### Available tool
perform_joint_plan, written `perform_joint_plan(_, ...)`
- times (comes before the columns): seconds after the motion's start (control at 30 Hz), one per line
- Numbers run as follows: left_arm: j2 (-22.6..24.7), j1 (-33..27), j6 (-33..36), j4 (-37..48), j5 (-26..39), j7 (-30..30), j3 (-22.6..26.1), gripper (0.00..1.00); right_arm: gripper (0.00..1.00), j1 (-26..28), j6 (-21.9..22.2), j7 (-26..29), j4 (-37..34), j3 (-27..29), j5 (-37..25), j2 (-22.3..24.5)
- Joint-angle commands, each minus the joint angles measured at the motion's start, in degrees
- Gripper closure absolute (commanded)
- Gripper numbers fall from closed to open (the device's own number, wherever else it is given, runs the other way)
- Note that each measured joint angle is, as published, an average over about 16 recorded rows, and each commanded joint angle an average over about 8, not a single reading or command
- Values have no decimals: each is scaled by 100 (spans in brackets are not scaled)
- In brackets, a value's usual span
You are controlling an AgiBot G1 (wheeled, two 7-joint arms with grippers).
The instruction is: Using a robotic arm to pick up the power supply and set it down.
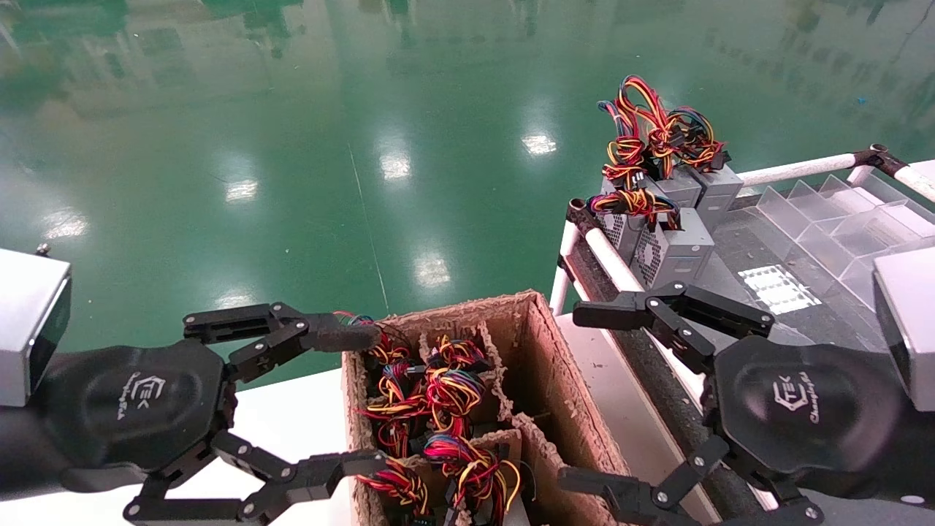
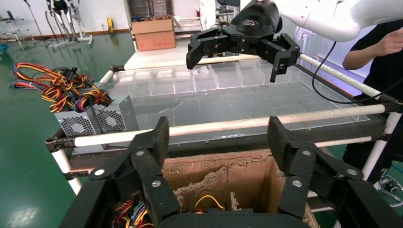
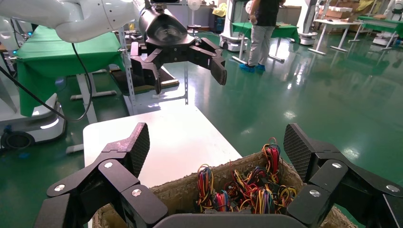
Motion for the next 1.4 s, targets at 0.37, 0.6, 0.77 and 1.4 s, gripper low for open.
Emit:
perform_joint_plan(0.37, 0, 0, 0, 0, 0, 0, 0, 100, 0, 0, 0, 0, 0, 0, 0, 0)
perform_joint_plan(0.6, 5, 3, 5, -3, 8, -7, -31, 100, 0, 0, 0, 0, 0, 0, -1, 0)
perform_joint_plan(0.77, 5, 3, 5, -2, 8, -6, -31, 100, 0, -7, 9, -3, -12, -5, -16, 0)
perform_joint_plan(1.4, -1, -4, 1, 5, -3, 4, 7, 0, 0, 449, 16, 337, -755, -806, -1397, -417)
